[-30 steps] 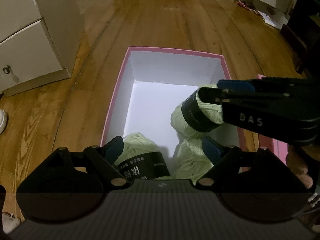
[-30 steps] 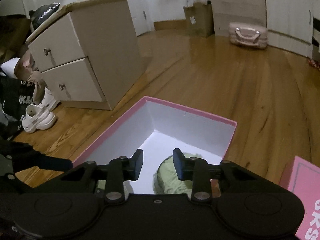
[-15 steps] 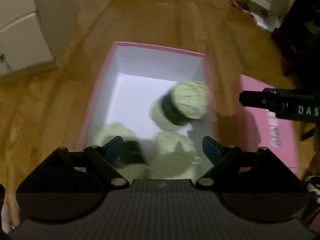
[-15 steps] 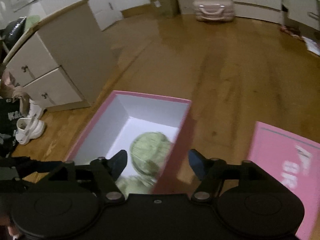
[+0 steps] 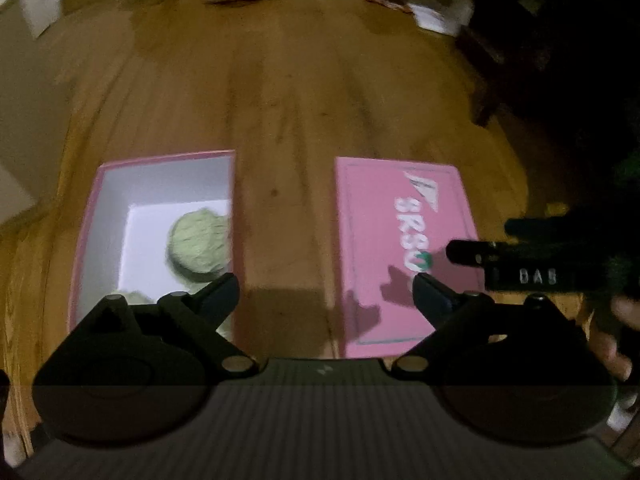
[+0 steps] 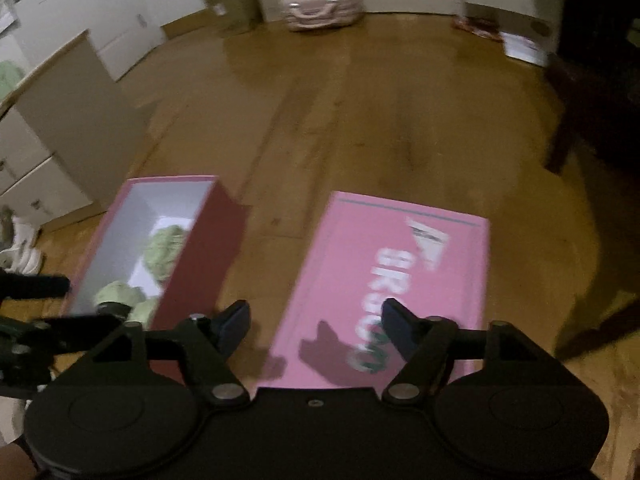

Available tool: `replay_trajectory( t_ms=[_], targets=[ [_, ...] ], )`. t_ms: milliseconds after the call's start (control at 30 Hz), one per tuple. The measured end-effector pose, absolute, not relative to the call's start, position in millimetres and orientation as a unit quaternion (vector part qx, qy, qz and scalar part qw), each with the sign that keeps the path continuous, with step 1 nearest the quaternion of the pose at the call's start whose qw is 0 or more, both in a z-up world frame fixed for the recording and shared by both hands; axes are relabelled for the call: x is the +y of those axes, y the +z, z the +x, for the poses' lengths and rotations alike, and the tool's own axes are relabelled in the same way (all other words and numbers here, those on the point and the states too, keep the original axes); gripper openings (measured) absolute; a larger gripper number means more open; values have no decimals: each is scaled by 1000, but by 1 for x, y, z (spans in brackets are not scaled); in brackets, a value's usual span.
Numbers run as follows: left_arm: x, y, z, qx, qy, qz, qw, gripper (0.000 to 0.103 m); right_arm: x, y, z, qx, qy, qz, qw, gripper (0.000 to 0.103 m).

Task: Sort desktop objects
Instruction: 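Move both tools toward the pink 'SRSOO' lid, then close the left tool on one lid edge while the right tool grips the opposite edge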

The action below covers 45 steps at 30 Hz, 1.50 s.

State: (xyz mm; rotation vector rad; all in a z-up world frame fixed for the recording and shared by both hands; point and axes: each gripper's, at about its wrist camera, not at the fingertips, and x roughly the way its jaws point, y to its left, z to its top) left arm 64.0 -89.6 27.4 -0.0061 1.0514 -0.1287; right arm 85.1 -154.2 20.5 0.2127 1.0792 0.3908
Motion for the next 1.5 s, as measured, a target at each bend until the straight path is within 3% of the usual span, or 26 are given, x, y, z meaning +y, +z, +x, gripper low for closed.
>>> replay_trajectory(
  t_ms=[133,300,500,967,1133,1300,1500],
  targets=[
    [-119,2,71,533,-83,-13,842,95,-181,9,85,515,176,113,831,84],
    [-136,-40,83,528,-104,-76,839,95,-214,-9,82,517,165,148,827,86],
    [-139,-79,102,518,-92,-70,847,95,-244,-48,83,535,117,184,816,86],
    [-136,-122,131,518,-78,-22,851,95,-261,-102,95,541,97,253,796,86],
    [-127,-143,138,531,-81,-74,840,95,-257,-118,100,548,105,265,786,86],
    [-144,-153,144,525,-107,-37,844,95,-258,-138,106,553,107,285,775,86],
    [-138,-161,154,523,-105,-66,844,95,-258,-155,107,561,106,298,765,86]
  ],
)
